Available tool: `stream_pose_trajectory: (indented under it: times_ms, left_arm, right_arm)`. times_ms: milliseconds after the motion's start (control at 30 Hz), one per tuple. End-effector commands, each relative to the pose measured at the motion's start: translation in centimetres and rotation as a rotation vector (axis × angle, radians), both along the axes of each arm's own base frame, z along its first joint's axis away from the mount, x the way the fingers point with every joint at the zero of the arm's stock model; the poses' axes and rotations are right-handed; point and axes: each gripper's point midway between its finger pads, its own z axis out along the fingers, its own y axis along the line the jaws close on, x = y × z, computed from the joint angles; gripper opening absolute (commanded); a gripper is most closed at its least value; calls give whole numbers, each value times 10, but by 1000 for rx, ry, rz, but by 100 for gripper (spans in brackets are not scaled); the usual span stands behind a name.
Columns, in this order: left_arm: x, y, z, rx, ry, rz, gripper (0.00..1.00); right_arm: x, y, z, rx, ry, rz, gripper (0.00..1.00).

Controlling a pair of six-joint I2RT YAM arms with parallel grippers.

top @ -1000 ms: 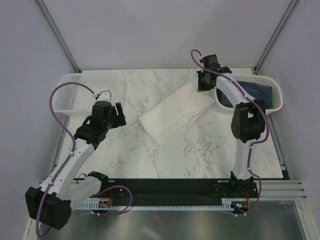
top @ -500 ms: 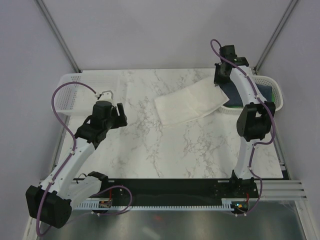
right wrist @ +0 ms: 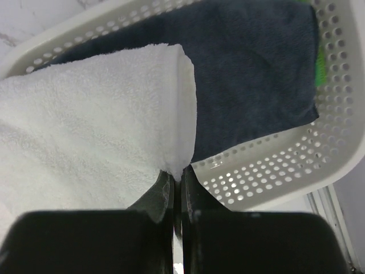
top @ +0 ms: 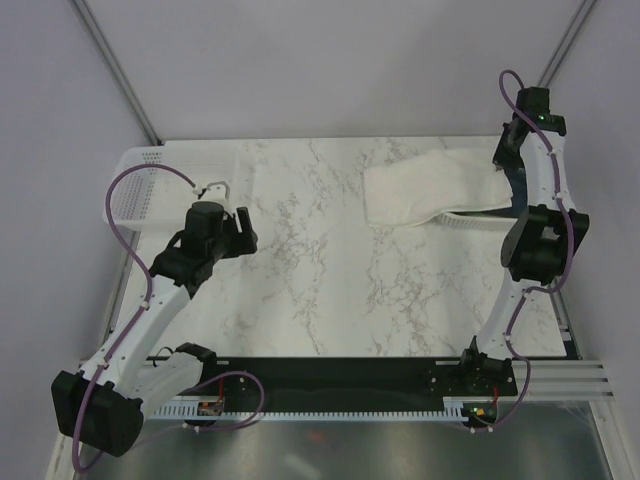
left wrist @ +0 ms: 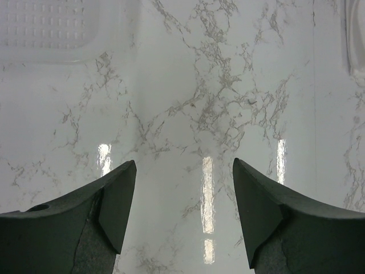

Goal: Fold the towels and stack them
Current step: Neatly place the folded towel into the bin

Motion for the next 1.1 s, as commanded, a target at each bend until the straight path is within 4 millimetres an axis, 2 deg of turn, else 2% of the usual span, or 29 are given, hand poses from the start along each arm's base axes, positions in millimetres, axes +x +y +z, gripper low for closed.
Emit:
stream_pose_trajectory:
  times_ms: [0,200,400,733,900,1067]
  left_arm:
    - [2,-6,6,11,-27,-49,76]
    - [1,-9,3,15,-17,-60,76]
    - [3,-13,-2,12,7,-71,76]
    - [3,-13,-3,19,14,-76,76]
    - [3,-13,-3,18,14,-75,76]
    - [3,-16,-6,13,30,-83,77]
  right_arm:
    - [16,-40,40,-117,-111,-61,0]
    - [15,-75,33,-169,-86,-118,0]
    - [5,-107,40,-232,-74,-179,0]
    - [-5,-144,45,-283,-64,-236,0]
    - [-9,-162,33,-289,-38,-256,0]
    - [-8,-172,30,-317,-32,-266,0]
